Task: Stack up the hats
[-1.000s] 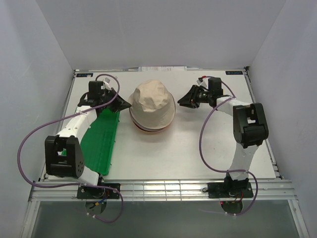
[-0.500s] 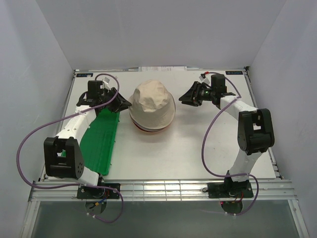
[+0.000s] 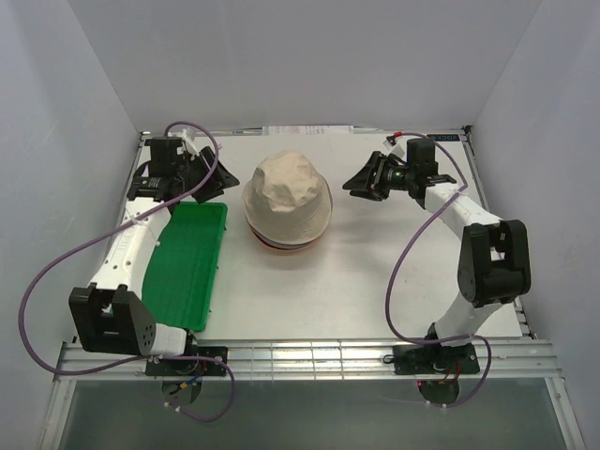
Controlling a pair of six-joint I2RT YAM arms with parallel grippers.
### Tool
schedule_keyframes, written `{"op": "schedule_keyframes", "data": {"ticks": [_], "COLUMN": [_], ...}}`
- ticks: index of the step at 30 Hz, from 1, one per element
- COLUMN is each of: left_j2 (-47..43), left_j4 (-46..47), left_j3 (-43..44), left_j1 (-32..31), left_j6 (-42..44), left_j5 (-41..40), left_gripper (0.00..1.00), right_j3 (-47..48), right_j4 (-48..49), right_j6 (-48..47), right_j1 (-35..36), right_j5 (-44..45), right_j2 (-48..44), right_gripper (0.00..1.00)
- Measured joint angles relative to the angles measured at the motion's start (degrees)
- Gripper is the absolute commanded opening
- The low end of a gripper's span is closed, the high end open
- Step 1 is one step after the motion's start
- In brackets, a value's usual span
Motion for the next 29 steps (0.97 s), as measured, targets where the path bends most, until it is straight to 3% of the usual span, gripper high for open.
{"op": "schedule_keyframes", "data": {"ticks": [7, 14, 17, 29], "left_j2": [-7.52, -13.18, -13.99, -14.49], "left_j4": [-3.54, -6.19, -7.21, -8.37], "left_j3": [0.79, 1.25, 1.27, 1.27], "left_j1": [0.00, 0.00, 0.00, 0.00], "left_j6": [2.71, 5.25, 6.12, 7.39], "left_j5": [-1.14, -1.25, -1.25, -1.05], "left_gripper": [0.67, 0.67, 0.67, 0.68], "right_j3": [-1.03, -2.45, -3.04, -5.57], "right_j4": [-7.50, -15.26, -18.08, -25.70], "right_j6": [-5.60, -13.16, -15.78, -20.44], "right_j1": [-0.92, -1.31, -1.31, -1.31], "right_j5": [5.60, 16.55, 19.89, 26.49], "right_j2": [-12.24, -29.94, -35.32, -36.70], "right_gripper": [0.62, 0.86, 0.90, 0.98]}}
